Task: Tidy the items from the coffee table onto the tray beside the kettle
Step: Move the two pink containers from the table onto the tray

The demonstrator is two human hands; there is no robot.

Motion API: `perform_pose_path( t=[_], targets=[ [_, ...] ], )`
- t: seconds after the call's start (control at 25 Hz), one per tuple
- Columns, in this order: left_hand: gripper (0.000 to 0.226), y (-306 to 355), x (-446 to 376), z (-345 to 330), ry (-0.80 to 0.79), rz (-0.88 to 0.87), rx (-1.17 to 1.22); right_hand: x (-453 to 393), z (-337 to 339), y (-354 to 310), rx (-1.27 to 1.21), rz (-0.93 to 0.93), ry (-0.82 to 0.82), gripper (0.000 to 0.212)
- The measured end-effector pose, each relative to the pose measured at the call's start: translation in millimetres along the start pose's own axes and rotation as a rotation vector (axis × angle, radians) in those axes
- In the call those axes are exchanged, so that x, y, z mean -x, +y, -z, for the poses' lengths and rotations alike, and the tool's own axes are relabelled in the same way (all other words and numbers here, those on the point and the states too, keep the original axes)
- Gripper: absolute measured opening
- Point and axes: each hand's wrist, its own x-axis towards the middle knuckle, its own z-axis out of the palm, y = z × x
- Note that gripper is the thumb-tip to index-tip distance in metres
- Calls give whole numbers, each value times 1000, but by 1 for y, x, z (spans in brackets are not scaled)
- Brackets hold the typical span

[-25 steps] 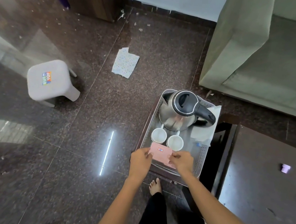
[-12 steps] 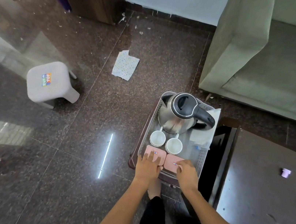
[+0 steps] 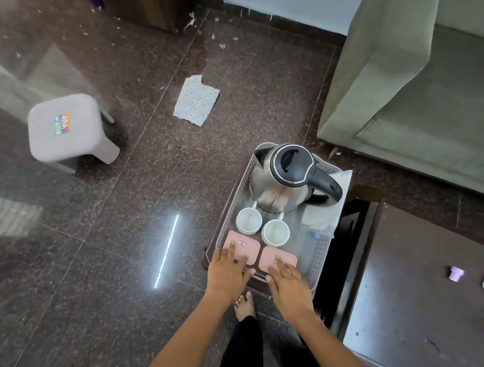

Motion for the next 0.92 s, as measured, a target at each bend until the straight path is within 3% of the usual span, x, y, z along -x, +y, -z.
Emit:
perform_pose_path(
  t=[0.36, 0.64, 0.92],
  targets=[
    [51, 2, -5, 1, -18, 14, -60, -7, -1, -9, 74, 34, -74, 41],
    [42, 12, 1, 11, 29, 27, 4, -5, 4, -6, -23, 47, -69, 39],
    [33, 77, 16, 47, 228, -41, 313, 31, 40, 39, -368, -55, 216, 23]
  ],
)
